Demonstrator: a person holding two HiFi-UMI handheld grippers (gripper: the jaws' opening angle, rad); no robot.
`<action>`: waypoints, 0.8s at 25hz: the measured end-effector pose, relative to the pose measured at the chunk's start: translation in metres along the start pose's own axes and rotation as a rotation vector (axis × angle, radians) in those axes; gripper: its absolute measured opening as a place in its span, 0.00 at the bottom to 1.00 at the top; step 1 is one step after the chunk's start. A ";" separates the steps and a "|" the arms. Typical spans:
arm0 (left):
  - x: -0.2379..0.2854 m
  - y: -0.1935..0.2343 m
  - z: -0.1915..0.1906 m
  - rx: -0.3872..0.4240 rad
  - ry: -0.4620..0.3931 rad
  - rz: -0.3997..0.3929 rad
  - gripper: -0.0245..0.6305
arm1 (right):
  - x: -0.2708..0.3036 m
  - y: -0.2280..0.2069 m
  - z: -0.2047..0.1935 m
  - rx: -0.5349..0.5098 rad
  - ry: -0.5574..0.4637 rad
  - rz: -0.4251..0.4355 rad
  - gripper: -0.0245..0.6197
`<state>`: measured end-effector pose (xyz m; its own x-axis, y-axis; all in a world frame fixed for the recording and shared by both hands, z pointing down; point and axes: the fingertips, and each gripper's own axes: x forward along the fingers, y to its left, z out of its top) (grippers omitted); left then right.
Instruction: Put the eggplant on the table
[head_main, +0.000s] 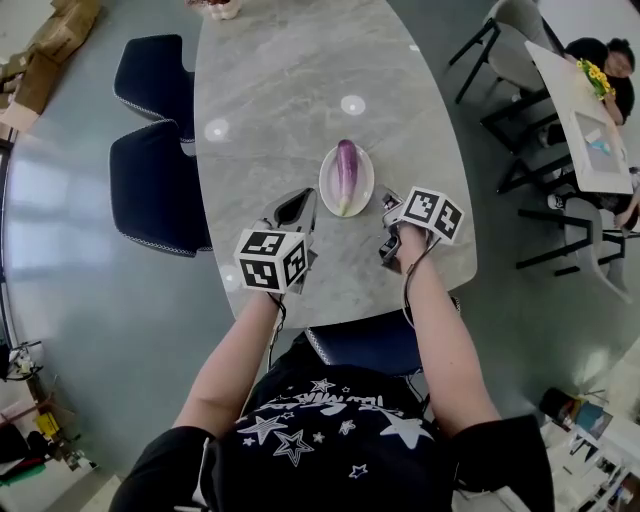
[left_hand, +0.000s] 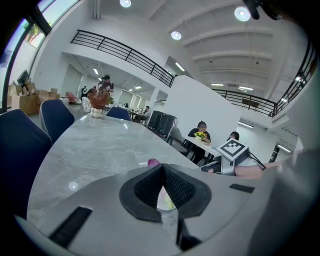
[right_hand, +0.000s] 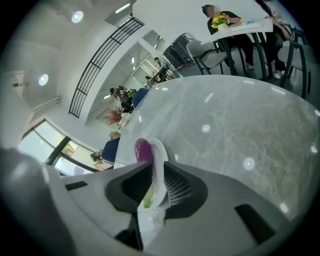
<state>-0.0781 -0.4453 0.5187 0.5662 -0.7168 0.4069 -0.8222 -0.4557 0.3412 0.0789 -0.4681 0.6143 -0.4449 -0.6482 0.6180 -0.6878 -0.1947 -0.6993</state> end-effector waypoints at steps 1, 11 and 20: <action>-0.003 -0.002 0.001 0.002 -0.004 -0.003 0.05 | -0.004 0.003 -0.001 0.010 -0.006 0.015 0.15; -0.045 -0.025 0.006 0.026 -0.047 -0.050 0.05 | -0.051 0.046 -0.016 -0.059 -0.105 0.061 0.10; -0.058 -0.031 0.001 0.004 -0.067 -0.091 0.05 | -0.084 0.081 -0.031 -0.147 -0.151 0.108 0.05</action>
<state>-0.0852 -0.3900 0.4835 0.6334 -0.7061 0.3167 -0.7679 -0.5227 0.3704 0.0425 -0.4065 0.5166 -0.4366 -0.7646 0.4740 -0.7219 -0.0166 -0.6918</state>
